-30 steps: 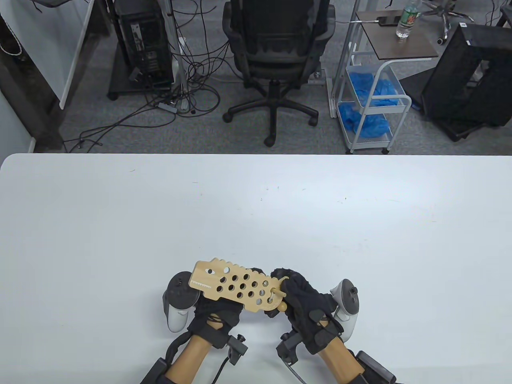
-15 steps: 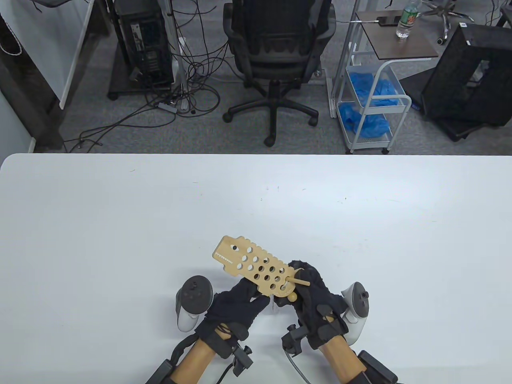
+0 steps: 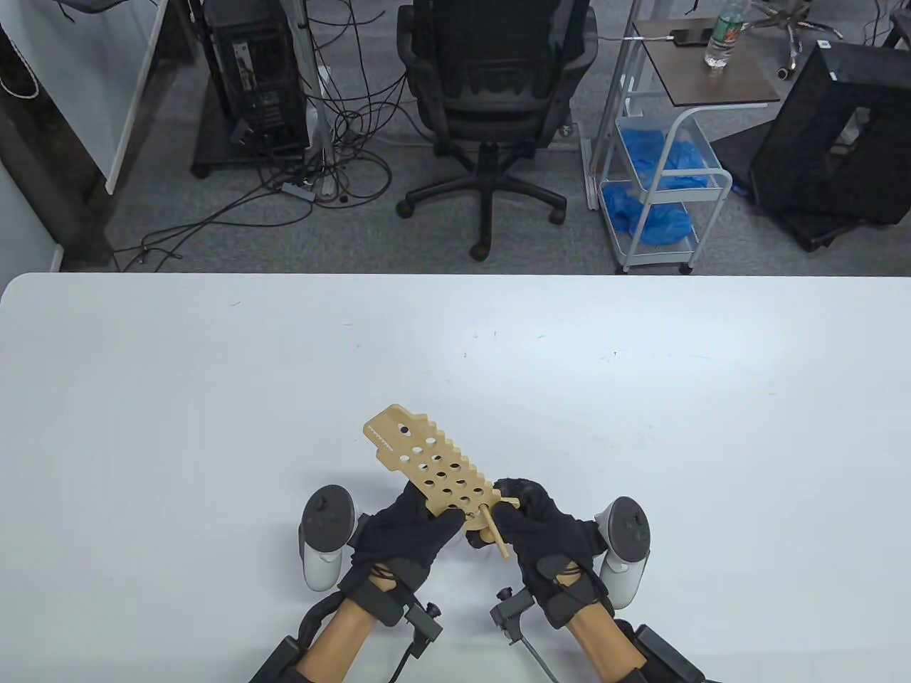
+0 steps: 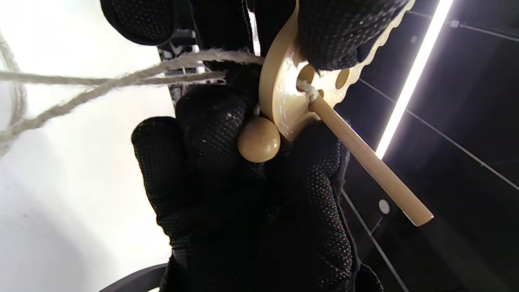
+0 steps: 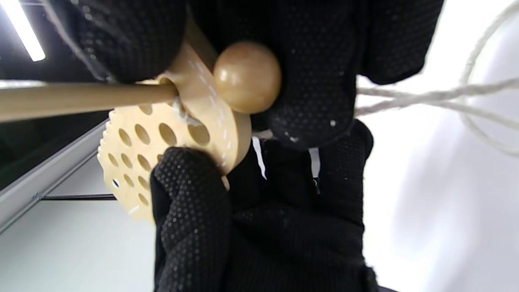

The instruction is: Remove rope from all holes on crocodile lacing toy

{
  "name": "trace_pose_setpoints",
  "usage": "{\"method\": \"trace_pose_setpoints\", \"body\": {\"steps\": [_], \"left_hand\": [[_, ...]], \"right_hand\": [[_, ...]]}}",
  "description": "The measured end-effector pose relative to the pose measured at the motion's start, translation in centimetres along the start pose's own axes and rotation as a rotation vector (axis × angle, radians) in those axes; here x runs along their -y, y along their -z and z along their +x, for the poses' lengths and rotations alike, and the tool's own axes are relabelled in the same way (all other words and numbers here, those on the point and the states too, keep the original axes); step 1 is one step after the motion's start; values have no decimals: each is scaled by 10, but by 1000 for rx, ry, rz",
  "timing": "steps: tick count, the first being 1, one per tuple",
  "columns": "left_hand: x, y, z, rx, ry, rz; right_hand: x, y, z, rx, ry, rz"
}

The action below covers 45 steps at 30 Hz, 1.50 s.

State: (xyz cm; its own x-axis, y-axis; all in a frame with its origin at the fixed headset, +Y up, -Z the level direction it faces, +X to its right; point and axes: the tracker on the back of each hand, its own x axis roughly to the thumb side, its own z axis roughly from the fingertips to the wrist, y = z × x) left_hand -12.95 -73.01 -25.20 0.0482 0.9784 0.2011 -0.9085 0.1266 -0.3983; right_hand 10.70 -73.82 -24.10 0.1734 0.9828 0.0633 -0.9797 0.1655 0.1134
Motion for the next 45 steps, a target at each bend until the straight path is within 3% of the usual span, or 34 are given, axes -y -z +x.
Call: {"method": "trace_pose_setpoints", "body": {"steps": [12, 19, 24, 34, 39, 45], "left_hand": [[8, -4, -7, -147, 43, 7], [-3, -9, -4, -253, 183, 146], [-3, -6, -1, -229, 154, 86], [14, -4, 5, -219, 246, -32], [15, -2, 7, -217, 270, -59], [14, -1, 9, -140, 213, -74]], "right_hand": [[13, -5, 24, 270, -287, -170], [23, -7, 30, 292, -354, -252], [23, -9, 35, 351, -521, -291], [-2, -16, 39, 460, -778, -204], [0, -15, 39, 437, -770, -212], [26, -6, 28, 251, -575, -287]]}}
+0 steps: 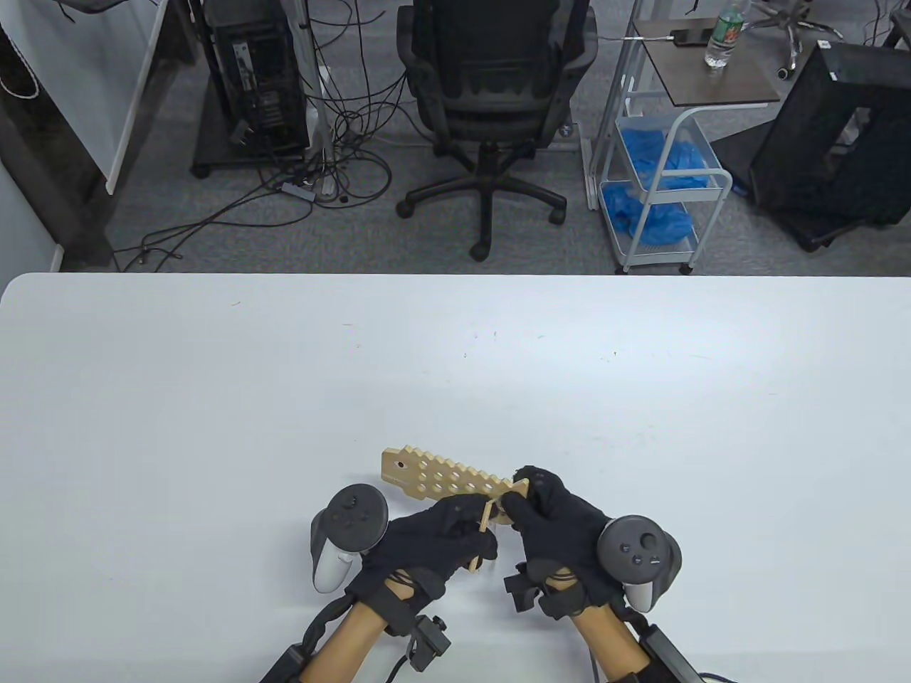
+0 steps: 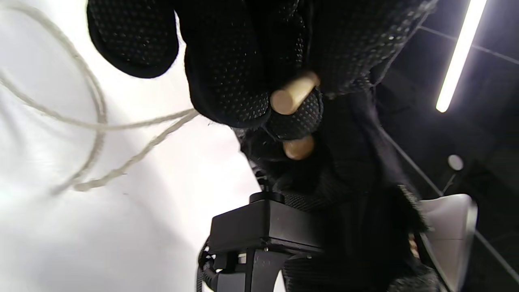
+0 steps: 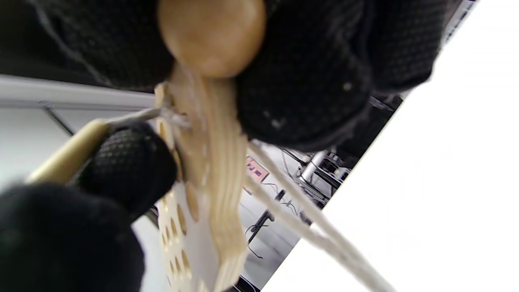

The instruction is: Remove rope from all holes on crocodile lacing toy

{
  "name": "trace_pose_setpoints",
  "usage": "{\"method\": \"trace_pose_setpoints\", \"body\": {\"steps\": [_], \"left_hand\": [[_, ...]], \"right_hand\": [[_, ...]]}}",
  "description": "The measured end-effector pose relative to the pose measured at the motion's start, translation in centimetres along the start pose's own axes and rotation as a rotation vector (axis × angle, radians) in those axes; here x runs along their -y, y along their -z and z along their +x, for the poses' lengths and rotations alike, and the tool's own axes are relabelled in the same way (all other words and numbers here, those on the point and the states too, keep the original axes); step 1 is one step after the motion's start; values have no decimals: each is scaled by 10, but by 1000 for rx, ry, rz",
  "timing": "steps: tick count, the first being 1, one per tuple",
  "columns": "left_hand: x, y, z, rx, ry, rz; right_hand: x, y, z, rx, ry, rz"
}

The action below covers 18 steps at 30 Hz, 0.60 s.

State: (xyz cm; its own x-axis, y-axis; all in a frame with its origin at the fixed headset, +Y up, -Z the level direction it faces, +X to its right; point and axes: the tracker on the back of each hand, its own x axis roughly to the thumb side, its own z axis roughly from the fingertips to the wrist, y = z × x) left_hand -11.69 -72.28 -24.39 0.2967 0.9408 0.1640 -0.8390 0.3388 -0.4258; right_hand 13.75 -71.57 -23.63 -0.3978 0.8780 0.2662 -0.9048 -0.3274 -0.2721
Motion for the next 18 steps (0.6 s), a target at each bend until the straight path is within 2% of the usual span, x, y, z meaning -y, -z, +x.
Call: {"method": "trace_pose_setpoints", "body": {"steps": [5, 10, 15, 18], "left_hand": [[-8, -2, 0, 18, 6, 54], [-18, -4, 0, -12, 78, 131], [-38, -13, 0, -47, 236, 355], [-55, -18, -2, -74, 264, 455]], "right_hand": [[11, 6, -22, -195, 106, -40], [20, 10, -38, -319, 198, -85], [30, 13, -54, -442, 296, -117], [36, 14, -62, -497, 352, -155]]}}
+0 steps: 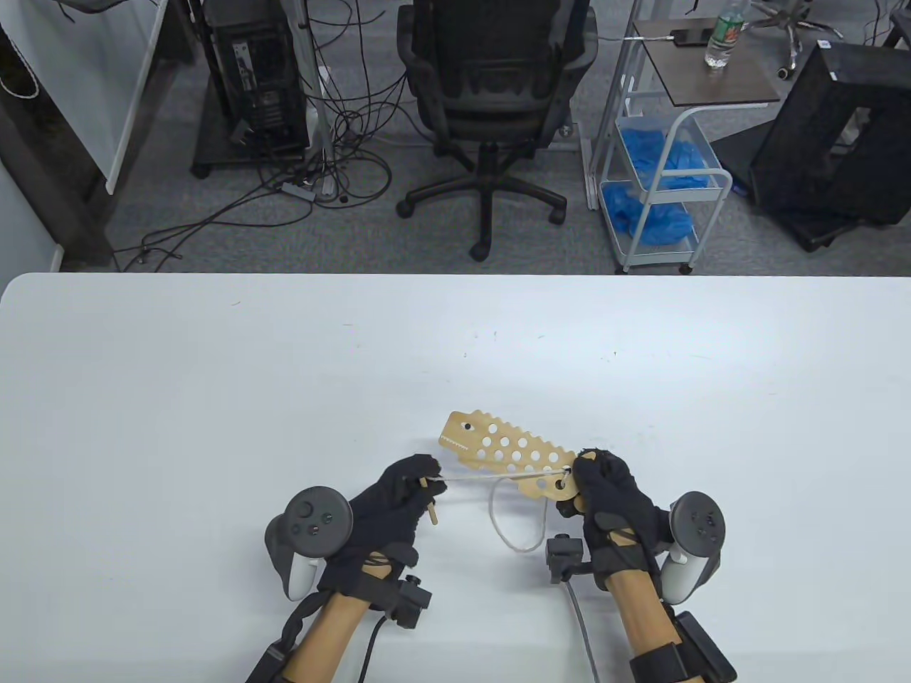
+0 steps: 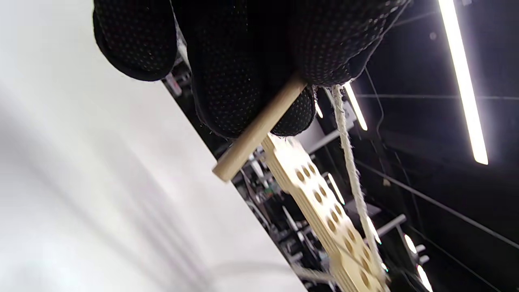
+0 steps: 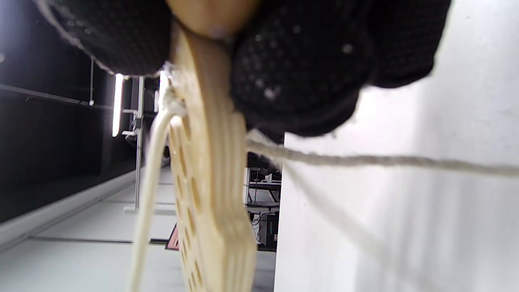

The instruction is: Remove rope from all holes on crocodile lacing toy

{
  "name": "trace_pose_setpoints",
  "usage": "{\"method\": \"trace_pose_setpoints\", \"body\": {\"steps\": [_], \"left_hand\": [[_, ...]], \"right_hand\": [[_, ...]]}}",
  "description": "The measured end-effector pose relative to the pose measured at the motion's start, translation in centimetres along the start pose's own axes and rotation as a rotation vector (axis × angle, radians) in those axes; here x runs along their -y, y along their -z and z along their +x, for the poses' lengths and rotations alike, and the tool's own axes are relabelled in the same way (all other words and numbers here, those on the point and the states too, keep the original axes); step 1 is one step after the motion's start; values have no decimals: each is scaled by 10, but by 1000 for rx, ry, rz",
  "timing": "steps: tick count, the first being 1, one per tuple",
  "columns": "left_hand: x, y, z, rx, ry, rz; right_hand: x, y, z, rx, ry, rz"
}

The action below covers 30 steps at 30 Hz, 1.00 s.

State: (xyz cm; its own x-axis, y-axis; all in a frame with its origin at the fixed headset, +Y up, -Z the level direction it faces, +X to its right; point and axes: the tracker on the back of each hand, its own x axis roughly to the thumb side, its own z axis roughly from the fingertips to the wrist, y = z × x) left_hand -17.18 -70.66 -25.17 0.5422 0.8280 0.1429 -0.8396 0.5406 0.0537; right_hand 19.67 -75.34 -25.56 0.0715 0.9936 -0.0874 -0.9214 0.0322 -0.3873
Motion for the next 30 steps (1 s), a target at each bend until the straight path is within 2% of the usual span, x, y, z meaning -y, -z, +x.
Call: {"method": "trace_pose_setpoints", "body": {"steps": [8, 15, 23, 30], "left_hand": [[-42, 8, -27, -83, 152, 223], [-62, 11, -49, -187, 188, 283], [-79, 10, -69, -270, 92, 353], [-83, 7, -82, -331, 60, 386]], "right_hand": [[21, 10, -8, -135, 91, -50], [35, 16, -9, -155, 95, -95], [36, 17, -9, -171, 106, -96], [40, 16, -7, -187, 117, -118]]}}
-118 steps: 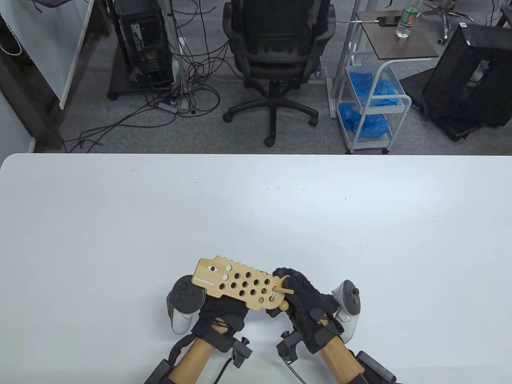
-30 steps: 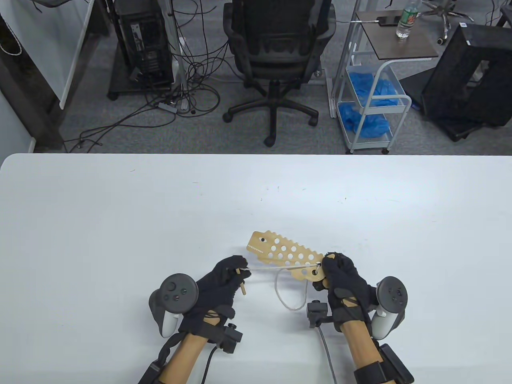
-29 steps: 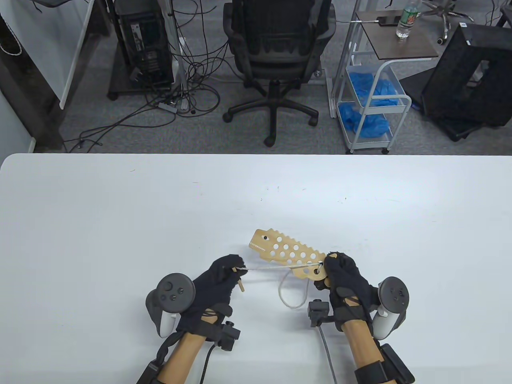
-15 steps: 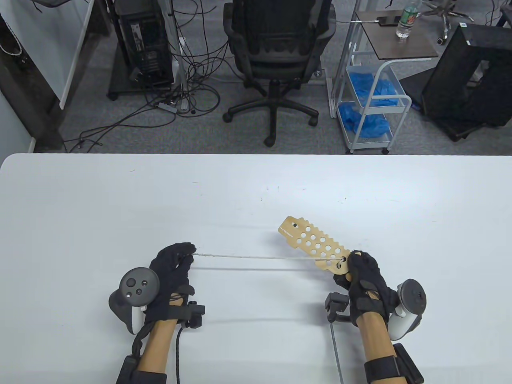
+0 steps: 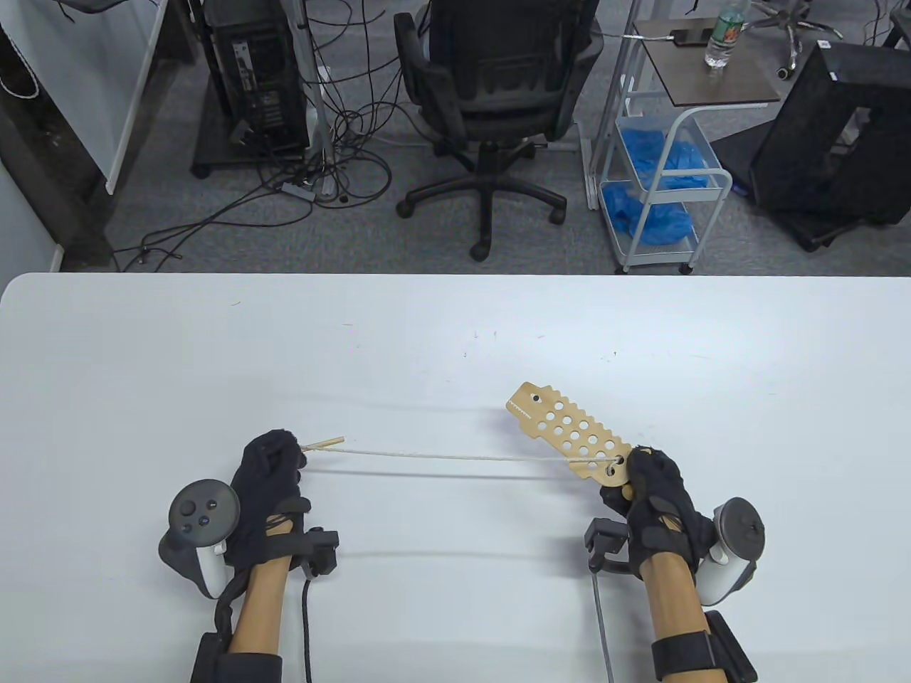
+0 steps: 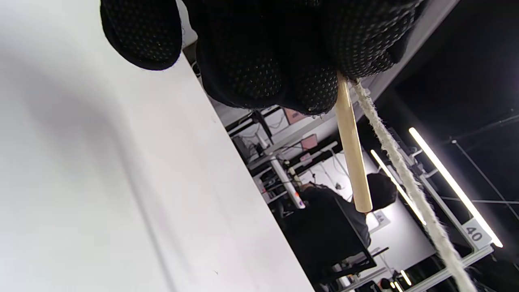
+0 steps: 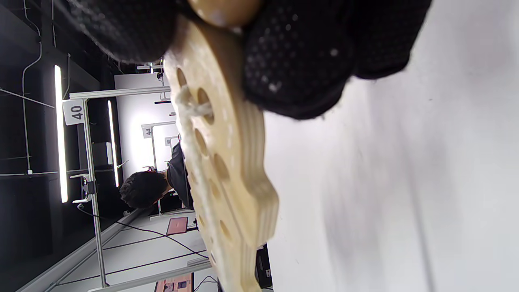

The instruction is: Remove rope from all holes on crocodile lacing toy

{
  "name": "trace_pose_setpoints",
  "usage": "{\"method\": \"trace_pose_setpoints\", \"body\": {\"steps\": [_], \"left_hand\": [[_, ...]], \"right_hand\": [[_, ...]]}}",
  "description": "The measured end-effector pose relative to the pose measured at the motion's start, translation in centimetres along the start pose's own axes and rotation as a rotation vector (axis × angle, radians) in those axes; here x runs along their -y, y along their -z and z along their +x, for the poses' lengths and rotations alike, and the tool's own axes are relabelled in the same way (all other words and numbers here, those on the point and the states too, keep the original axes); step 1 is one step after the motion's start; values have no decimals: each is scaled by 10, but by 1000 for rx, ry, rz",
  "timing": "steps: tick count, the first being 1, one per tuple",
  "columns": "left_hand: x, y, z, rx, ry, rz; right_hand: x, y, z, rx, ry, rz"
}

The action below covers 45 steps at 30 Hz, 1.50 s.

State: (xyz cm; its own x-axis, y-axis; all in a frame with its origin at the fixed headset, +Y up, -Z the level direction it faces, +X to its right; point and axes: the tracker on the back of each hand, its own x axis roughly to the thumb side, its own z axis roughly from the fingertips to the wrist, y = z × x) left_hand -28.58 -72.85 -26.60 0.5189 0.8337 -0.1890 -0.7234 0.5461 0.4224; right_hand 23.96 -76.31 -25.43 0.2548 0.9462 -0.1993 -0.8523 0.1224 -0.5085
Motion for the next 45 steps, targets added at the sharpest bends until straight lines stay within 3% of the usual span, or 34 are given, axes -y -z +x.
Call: {"method": "trace_pose_setpoints", "body": {"steps": [13, 26, 45], "left_hand": [[-7, 0, -7, -53, -59, 51], [-7, 3, -22, -134, -224, 28], [-15, 3, -38, -246, -366, 76]], "right_hand": [[19, 4, -2, -45, 75, -104], [26, -1, -5, -52, 239, -193], [30, -3, -4, -68, 322, -202]]}}
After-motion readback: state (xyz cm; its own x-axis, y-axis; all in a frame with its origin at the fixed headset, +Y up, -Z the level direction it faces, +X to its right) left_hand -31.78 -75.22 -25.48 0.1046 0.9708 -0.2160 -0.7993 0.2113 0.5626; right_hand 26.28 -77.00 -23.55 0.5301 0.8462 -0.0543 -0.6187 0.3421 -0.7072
